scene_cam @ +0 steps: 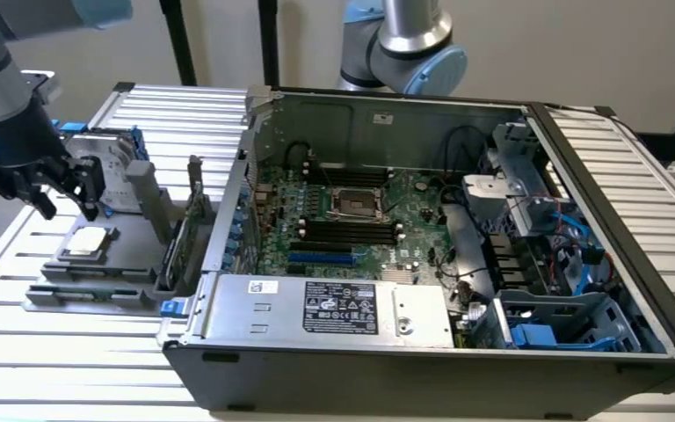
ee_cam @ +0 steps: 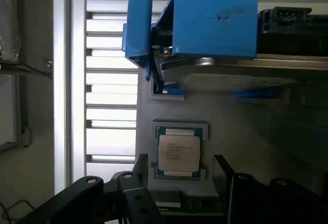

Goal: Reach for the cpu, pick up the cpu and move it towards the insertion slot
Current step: 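Pick up the cpu and move it towards the insertion slot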

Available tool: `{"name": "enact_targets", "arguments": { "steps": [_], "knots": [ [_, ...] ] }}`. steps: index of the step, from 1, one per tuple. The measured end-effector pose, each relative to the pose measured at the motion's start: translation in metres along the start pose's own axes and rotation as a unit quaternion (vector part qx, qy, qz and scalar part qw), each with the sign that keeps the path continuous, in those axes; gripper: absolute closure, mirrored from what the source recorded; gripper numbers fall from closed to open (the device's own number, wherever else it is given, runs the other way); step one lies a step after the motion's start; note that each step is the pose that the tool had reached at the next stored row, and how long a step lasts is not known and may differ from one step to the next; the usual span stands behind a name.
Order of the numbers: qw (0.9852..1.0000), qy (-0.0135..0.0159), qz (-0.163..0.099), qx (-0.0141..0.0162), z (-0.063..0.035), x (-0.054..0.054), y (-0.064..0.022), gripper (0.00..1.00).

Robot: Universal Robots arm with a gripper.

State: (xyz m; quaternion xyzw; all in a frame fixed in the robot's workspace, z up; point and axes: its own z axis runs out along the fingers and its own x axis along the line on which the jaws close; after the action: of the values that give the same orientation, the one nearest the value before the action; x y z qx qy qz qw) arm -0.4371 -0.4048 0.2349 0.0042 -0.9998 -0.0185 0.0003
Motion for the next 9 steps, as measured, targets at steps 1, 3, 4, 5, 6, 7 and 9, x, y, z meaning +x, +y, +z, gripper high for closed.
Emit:
{"name": "enact_targets", "arguments": {
  "steps": [1,3,4,5,6,7,9],
  "knots": [
    [1.0000,0.0000,0.000,0.0000,0.0018,0.000,-0.0001,0.38],
    [1.0000,0.0000,0.001,0.0000,0.0054,0.000,-0.0002,0.38],
    [1.0000,-0.0001,0.001,0.0000,0.0072,0.000,-0.0003,0.38],
    [1.0000,0.0000,0.001,0.0001,0.0089,0.000,-0.0004,0.38],
    [1.0000,-0.0001,0.001,0.0002,0.0109,0.000,-0.0005,0.38],
    [1.0000,-0.0002,0.001,0.0004,0.0127,0.000,-0.0005,0.38],
    [1.0000,-0.0005,0.002,0.0008,0.0164,0.000,-0.0007,0.38]
  ]
}}
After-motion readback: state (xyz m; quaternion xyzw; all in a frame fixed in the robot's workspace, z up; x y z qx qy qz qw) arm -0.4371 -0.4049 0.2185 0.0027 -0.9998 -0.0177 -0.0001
